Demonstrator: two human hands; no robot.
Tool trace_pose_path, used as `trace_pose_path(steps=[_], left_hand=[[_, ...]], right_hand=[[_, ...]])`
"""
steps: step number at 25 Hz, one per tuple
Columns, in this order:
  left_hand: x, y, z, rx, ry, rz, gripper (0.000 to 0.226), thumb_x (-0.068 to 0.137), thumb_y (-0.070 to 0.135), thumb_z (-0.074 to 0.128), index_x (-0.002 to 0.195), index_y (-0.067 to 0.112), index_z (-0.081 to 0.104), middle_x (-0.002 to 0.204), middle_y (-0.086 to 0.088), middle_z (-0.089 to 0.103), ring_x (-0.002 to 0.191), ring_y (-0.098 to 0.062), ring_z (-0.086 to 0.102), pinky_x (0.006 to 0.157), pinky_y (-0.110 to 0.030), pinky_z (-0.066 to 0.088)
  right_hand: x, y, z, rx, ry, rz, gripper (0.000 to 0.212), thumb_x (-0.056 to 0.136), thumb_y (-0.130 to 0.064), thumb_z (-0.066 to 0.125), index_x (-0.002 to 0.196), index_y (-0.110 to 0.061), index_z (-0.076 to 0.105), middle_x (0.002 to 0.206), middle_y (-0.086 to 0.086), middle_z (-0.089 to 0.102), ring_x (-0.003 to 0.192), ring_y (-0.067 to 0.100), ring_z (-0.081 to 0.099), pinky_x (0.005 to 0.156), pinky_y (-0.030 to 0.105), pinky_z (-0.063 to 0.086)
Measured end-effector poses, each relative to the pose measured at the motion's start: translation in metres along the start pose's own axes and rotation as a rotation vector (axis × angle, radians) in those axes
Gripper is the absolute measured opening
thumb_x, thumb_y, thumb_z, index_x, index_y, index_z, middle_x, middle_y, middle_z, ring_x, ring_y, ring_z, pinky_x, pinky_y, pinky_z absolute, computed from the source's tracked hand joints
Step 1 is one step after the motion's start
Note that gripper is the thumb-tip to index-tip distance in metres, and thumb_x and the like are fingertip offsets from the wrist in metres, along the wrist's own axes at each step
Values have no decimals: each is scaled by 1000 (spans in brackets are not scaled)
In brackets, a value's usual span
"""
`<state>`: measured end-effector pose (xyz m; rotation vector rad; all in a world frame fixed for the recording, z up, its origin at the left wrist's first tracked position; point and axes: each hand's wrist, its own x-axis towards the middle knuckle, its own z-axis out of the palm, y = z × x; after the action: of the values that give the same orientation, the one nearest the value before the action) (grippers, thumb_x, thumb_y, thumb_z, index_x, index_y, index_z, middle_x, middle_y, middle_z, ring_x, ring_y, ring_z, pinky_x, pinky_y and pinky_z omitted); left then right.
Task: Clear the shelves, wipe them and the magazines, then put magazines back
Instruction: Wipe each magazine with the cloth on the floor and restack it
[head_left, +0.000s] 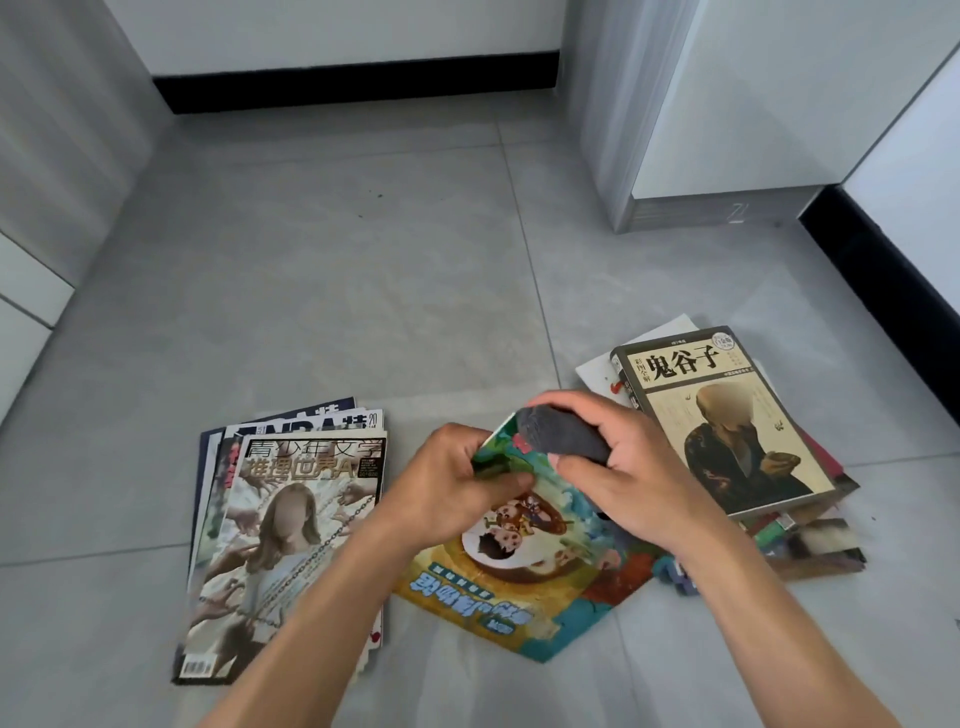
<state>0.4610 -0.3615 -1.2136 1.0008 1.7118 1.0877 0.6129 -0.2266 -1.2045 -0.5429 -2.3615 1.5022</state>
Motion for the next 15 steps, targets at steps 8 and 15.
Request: trace_pose_path(steps=[8, 15], left_hand=[[-16, 9, -45, -165, 168, 53, 14, 75, 14, 72, 88, 10, 75, 89, -4, 78, 84, -21, 75, 73, -27, 60], [3, -24, -38, -5, 585, 76, 17, 76, 21, 80, 88, 32, 77, 106, 11, 71, 105, -6, 65, 90, -22, 48]], right_hand=[[-55, 57, -42, 21, 31, 179, 51, 87, 1, 71, 115, -41, 64, 110, -22, 66, 107, 5, 62, 76, 16, 52], [-48, 47, -27, -356, 256, -119, 40, 77, 4, 69, 105, -24, 67, 104, -15, 65, 93, 12, 65, 76, 29, 52]])
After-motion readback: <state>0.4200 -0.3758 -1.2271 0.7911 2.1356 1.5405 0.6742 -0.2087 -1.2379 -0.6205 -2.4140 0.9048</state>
